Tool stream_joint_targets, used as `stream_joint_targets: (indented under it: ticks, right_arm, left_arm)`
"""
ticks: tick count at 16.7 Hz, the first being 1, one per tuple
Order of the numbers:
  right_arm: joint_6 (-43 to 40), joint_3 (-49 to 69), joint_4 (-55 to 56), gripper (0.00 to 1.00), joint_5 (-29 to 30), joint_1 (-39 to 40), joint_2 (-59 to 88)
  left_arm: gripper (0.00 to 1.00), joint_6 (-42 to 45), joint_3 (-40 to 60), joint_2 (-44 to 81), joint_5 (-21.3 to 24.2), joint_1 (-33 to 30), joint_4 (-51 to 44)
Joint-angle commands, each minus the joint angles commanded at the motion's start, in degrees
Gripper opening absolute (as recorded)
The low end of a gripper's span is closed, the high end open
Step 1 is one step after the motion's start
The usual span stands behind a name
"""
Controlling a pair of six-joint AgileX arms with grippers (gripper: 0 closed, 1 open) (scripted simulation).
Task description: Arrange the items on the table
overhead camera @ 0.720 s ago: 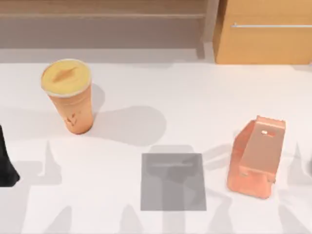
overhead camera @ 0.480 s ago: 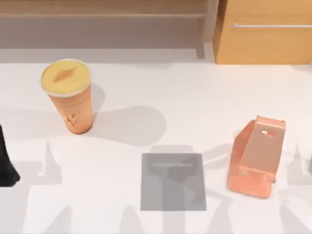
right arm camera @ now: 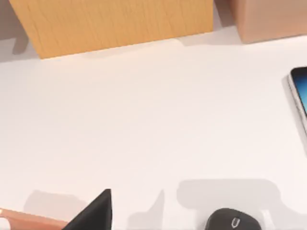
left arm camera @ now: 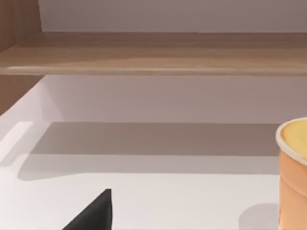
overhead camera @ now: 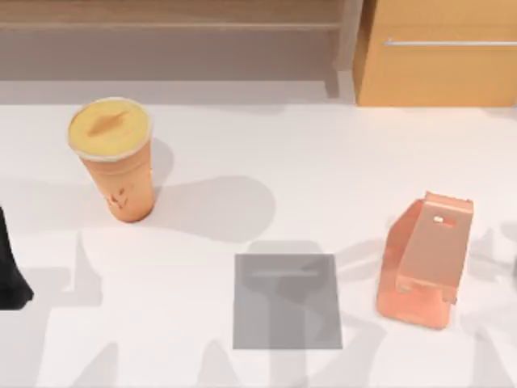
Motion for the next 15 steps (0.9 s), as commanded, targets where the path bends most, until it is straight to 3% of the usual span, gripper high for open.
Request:
stream_joint_targets:
  ticks: [15]
  right_arm:
    - [16.11,41.37,-35.81,1.0,0.14,-0.34,59.98]
  left_arm:
    - [1.0,0.0,0.0,0.0,0.0,0.0,0.0]
